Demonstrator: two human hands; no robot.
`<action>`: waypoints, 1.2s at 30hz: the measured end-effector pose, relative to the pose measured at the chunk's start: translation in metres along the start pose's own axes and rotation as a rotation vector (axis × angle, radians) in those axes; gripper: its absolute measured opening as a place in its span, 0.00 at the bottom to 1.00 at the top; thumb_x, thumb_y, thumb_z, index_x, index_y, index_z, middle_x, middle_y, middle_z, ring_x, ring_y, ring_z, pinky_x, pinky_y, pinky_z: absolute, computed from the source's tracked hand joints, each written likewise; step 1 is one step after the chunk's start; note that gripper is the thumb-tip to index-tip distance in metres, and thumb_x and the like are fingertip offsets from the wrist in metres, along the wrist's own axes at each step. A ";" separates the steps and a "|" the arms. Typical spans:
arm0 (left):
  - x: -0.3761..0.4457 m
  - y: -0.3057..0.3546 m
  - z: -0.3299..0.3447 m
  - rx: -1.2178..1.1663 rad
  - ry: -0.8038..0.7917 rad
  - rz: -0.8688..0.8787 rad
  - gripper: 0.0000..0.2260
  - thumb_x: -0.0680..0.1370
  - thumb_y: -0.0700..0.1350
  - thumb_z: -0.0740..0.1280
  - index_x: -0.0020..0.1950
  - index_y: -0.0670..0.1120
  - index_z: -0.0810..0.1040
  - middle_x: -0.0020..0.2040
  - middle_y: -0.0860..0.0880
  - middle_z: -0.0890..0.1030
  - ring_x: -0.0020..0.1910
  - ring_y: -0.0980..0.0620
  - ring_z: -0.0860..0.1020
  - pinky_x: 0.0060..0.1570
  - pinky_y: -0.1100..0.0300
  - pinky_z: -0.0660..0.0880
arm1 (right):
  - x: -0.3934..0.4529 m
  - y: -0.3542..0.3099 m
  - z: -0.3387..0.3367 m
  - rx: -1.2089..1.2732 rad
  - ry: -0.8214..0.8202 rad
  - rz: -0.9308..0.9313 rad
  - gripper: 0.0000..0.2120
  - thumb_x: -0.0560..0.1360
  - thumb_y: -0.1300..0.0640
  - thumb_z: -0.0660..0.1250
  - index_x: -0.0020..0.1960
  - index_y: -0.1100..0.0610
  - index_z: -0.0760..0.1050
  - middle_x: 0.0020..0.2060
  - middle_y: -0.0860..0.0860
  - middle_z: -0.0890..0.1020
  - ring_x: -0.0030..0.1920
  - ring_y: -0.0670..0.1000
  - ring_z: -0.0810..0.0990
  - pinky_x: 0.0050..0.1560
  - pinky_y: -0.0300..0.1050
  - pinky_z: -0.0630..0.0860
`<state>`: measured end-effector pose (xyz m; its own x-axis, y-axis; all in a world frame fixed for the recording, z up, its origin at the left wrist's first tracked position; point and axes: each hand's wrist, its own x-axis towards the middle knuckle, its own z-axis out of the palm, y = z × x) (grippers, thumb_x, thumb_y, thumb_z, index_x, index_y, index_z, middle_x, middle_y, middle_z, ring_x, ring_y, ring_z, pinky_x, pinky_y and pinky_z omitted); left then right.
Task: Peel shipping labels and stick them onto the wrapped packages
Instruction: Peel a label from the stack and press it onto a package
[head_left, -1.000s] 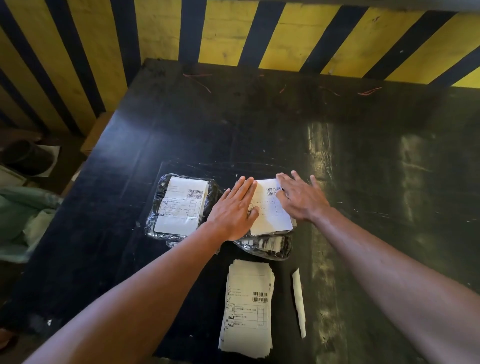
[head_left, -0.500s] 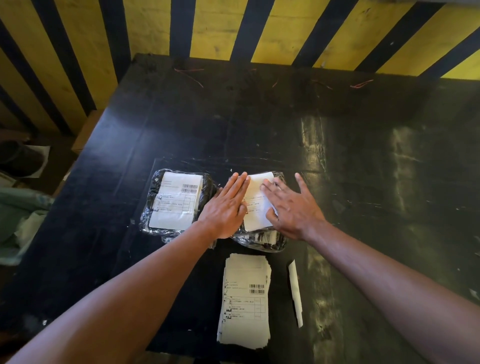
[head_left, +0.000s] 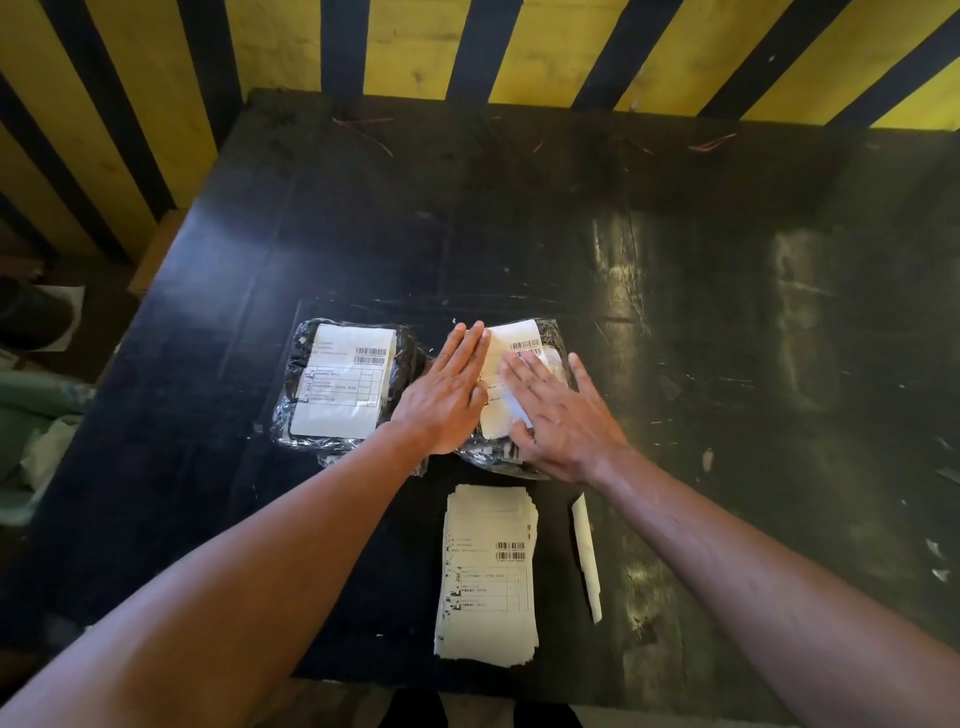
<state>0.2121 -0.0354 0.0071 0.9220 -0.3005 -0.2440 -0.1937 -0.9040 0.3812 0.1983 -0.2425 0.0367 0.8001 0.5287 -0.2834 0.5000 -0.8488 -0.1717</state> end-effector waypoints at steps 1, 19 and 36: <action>0.000 -0.001 0.000 0.001 -0.001 0.005 0.30 0.88 0.52 0.46 0.85 0.50 0.33 0.83 0.55 0.29 0.82 0.56 0.29 0.85 0.52 0.50 | -0.003 0.006 0.001 -0.012 -0.003 0.022 0.38 0.78 0.39 0.36 0.85 0.52 0.38 0.84 0.48 0.41 0.84 0.48 0.40 0.82 0.64 0.34; -0.005 0.006 -0.005 -0.004 0.025 0.023 0.31 0.88 0.51 0.48 0.85 0.51 0.32 0.83 0.58 0.29 0.82 0.55 0.29 0.68 0.61 0.74 | -0.042 0.017 0.009 -0.037 0.003 0.088 0.36 0.80 0.40 0.35 0.86 0.51 0.42 0.84 0.47 0.47 0.85 0.49 0.47 0.80 0.69 0.34; -0.001 0.003 0.003 -0.027 0.027 0.000 0.30 0.88 0.50 0.47 0.85 0.50 0.33 0.85 0.56 0.32 0.83 0.55 0.30 0.67 0.59 0.75 | -0.091 -0.004 0.069 0.109 0.185 0.104 0.36 0.86 0.40 0.50 0.86 0.55 0.39 0.85 0.50 0.38 0.84 0.50 0.36 0.83 0.66 0.43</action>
<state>0.2094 -0.0383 0.0058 0.9307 -0.2920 -0.2203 -0.1849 -0.8952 0.4056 0.1003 -0.2879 -0.0022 0.8975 0.4216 -0.1292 0.3810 -0.8890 -0.2541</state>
